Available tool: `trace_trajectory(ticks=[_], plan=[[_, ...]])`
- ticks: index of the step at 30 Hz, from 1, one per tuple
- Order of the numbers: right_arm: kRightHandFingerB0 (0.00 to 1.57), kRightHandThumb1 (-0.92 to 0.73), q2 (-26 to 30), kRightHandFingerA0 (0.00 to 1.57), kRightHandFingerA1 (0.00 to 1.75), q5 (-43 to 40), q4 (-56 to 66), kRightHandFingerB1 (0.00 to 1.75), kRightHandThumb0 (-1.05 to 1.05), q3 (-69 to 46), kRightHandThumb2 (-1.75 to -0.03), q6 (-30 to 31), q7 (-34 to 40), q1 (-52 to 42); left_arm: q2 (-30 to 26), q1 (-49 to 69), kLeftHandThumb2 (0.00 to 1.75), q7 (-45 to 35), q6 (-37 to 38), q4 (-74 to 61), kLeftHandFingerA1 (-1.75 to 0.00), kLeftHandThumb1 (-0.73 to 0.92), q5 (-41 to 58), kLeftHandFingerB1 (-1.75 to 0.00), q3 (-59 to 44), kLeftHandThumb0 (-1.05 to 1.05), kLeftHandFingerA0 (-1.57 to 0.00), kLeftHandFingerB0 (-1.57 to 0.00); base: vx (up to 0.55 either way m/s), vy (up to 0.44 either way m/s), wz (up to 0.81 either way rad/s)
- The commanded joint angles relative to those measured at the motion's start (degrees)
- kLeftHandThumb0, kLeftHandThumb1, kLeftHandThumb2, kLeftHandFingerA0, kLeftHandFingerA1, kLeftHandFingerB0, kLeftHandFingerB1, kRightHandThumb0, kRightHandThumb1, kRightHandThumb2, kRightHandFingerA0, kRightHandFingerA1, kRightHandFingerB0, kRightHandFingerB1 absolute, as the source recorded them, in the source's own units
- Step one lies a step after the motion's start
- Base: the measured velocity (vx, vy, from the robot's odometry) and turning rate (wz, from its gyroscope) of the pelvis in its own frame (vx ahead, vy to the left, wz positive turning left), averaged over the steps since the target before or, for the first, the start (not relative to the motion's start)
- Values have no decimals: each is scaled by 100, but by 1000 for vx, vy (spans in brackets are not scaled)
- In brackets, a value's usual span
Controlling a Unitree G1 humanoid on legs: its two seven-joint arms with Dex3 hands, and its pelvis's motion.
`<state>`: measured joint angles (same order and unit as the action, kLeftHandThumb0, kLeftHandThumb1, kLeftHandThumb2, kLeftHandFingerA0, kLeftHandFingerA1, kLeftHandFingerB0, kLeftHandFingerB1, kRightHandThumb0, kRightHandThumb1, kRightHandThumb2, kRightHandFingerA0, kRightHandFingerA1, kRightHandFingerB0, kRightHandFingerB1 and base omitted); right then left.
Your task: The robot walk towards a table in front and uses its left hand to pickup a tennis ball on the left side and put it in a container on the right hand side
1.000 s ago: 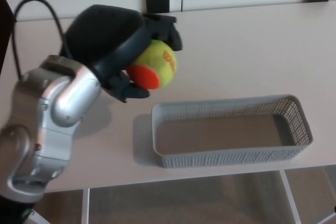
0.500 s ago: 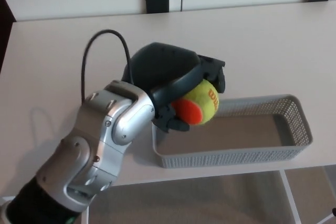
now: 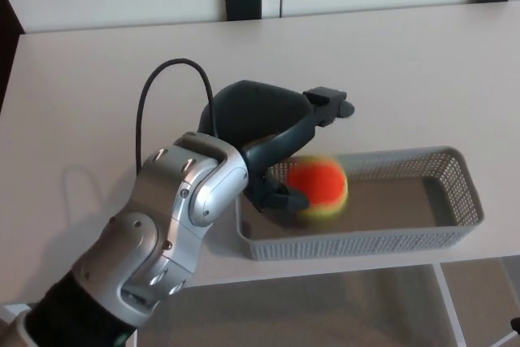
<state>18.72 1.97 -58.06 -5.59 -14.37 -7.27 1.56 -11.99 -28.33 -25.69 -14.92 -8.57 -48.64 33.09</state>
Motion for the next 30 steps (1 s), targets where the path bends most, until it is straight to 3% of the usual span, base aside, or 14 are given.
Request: trace_trajectory(ticks=[1,5,6,13,16,19,22,26,27,28,30], plan=[[63,-51,115,83,51,18,24,44,-33,-18,-56,20,8,-19,-141,57,79,-283,-176,-44,-13,48,-135,-9,-46,-93,0,0,0,0,0],[63,-51,116,83,50,28,23,43,-32,-11,-55,30,22,-13,-173,41,74,-286,-155,-20,-15,47,-60,-13,-127,-93,0,0,0,0,0],[64,-50,115,85,51,33,27,44,-31,-10,-56,24,33,-8,-171,23,90,-313,-166,-16,-6,46,-28,-5,-163,-84,0,0,0,0,0],[63,-50,96,83,51,45,73,44,-31,8,-55,78,50,35,-206,-37,90,-537,-172,-85,-2,46,79,-3,-306,-86,0,0,0,0,0],[62,-50,72,81,50,79,41,44,-32,56,-55,-31,31,-15,-455,508,90,-505,33,-1370,-10,43,518,-9,-940,-81,0,0,0,0,0],[62,-50,74,81,50,76,38,44,-32,65,-55,-40,31,-17,-466,583,90,-529,55,-1515,-10,43,546,-9,-1018,-81,0,0,0,0,0],[63,-50,102,82,51,131,-29,44,-32,112,-55,-100,32,-122,-572,1457,87,-939,-77,-3726,-19,48,2301,-14,-2997,-79,-4,-11,0,0,0],[63,-50,103,82,51,123,-43,44,-32,104,-55,-97,28,-122,-560,1552,87,-1017,-75,-3884,-19,48,2564,-14,-3233,-79,-4,-11,0,0,0],[57,-43,145,76,61,132,-143,54,-40,113,-72,-136,-38,-131,-385,2564,60,-1345,-254,-4649,-30,50,3983,-27,-5552,-82,0,-8,0,0,0],[57,-43,155,73,60,116,-196,54,-39,103,-72,-160,-83,-142,-297,3151,83,-1473,-252,-4940,-29,42,4806,-22,-6891,-70,-2,-10,0,0,0],[57,-43,144,73,60,86,-213,54,-39,81,-72,-172,-109,-151,-291,3405,83,-1456,-123,-4884,-29,42,5179,-22,-7440,-70,-2,-10,0,0,0]])
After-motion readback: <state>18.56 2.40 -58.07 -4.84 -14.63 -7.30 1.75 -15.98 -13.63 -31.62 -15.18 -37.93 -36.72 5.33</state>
